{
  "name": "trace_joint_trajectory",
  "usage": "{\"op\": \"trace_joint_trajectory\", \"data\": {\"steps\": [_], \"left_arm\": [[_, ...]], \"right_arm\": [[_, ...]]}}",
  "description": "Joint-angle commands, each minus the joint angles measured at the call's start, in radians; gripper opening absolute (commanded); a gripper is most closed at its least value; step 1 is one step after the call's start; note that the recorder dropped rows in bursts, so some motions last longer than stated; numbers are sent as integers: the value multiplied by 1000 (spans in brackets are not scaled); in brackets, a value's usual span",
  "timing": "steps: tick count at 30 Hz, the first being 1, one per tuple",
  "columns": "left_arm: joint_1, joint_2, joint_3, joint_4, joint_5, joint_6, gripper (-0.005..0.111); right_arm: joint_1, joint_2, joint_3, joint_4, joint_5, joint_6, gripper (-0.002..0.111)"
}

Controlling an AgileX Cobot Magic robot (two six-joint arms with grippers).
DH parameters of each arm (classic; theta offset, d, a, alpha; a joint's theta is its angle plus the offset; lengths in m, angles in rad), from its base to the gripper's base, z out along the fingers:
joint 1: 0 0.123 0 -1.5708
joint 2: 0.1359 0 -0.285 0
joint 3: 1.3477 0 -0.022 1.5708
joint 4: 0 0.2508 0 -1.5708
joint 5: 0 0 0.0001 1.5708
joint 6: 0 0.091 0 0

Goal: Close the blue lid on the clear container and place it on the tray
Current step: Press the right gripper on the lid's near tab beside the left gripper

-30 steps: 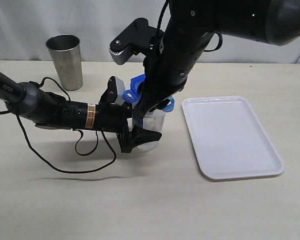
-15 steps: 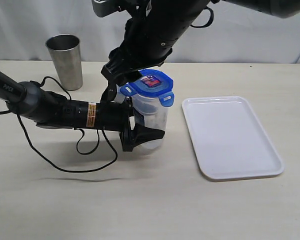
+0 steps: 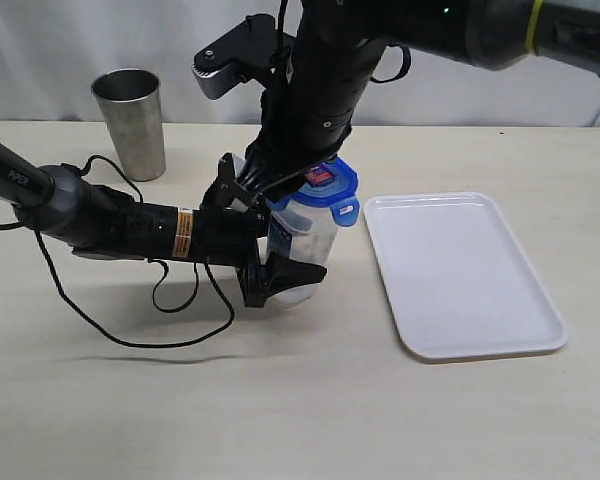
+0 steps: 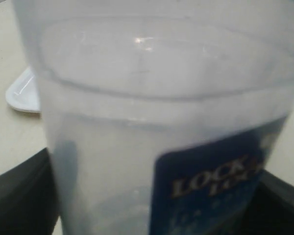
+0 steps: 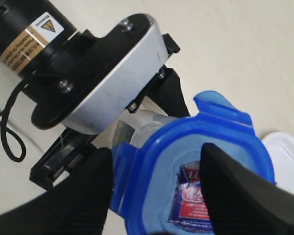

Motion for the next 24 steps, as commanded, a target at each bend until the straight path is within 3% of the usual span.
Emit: {"op": "trace_joint_trajectory", "data": {"steps": [1,12,17,21,24], "left_arm": [[0,-16,-4,-43,-73,-2,42],[0,-16,-4,-66,-73,-2,42],[0,-16,-4,-73,-73,-2,42],[0,-16,-4,-73,-73,-2,42],[0,-16,-4,-71,-73,-2,42]], "right_arm": [[0,72,19,71,155,-56,50],[5,139,19,-113,155,60,47],[77,139,19,-286,155,109,43],[124,143,19,-299,155,101,43],[147,155,19,-353,155,101,35]]}}
